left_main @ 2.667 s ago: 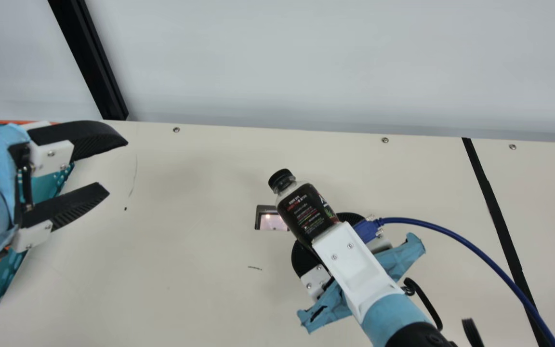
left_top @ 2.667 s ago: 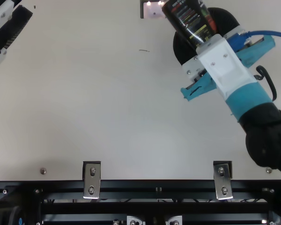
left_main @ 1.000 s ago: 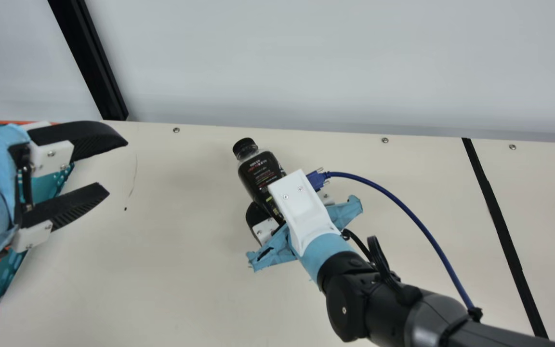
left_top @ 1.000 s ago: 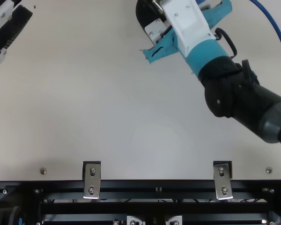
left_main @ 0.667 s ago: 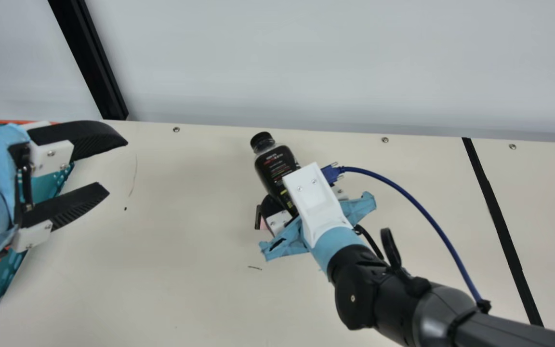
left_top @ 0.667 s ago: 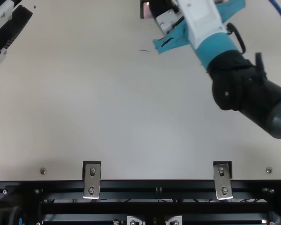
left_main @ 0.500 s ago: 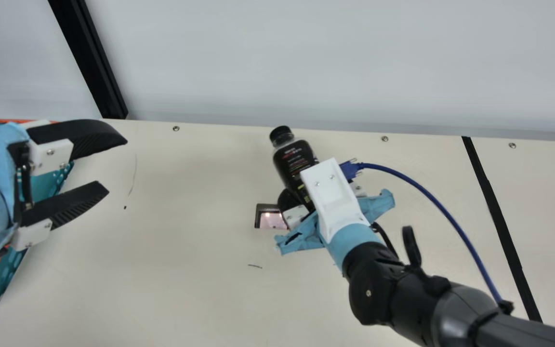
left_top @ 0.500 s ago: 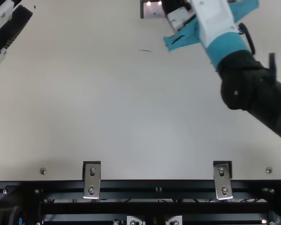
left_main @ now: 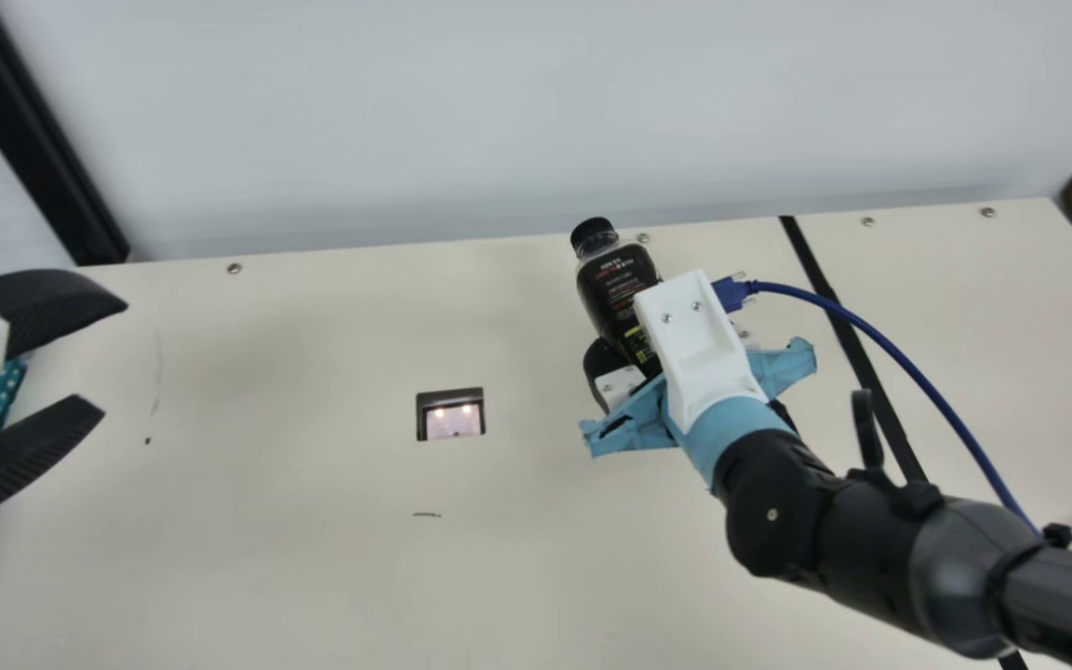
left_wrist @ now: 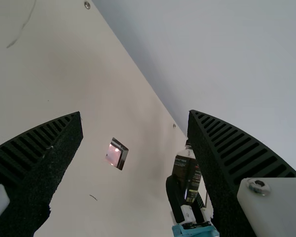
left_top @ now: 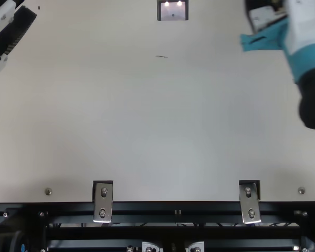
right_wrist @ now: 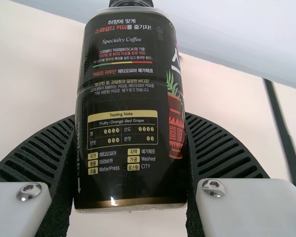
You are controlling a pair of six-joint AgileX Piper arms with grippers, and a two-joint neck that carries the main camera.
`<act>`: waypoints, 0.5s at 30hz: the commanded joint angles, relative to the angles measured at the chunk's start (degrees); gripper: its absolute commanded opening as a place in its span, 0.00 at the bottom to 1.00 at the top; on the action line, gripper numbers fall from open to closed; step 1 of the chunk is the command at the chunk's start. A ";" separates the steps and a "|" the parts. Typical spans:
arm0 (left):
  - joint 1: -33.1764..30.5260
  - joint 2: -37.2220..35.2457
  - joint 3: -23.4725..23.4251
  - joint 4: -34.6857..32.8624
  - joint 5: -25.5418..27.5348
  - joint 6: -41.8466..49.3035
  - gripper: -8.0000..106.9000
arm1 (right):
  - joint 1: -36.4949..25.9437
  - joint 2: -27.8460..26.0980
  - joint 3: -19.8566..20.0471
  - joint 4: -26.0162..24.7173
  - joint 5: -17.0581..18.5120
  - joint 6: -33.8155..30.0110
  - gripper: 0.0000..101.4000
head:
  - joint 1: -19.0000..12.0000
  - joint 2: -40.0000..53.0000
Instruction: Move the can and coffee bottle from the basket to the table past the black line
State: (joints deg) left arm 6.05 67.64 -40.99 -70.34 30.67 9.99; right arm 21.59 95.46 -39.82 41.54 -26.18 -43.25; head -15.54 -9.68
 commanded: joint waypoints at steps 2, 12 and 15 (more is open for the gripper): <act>0.00 0.00 0.00 0.00 0.00 0.00 0.85 | -4.27 -2.34 2.45 -2.32 0.80 1.42 0.00 | -0.30 -2.98; 0.00 0.00 0.00 0.00 0.00 0.00 0.85 | -17.67 -8.20 8.22 -14.03 3.35 8.14 0.00 | -0.99 -13.34; 0.00 0.00 0.00 0.00 0.00 0.00 0.85 | -21.53 -9.41 9.35 -18.25 4.09 10.73 0.00 | -1.43 -16.96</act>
State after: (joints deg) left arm 6.05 67.64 -40.99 -70.34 30.67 9.99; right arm 3.05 86.34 -30.78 26.33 -22.29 -33.91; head -15.54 -25.22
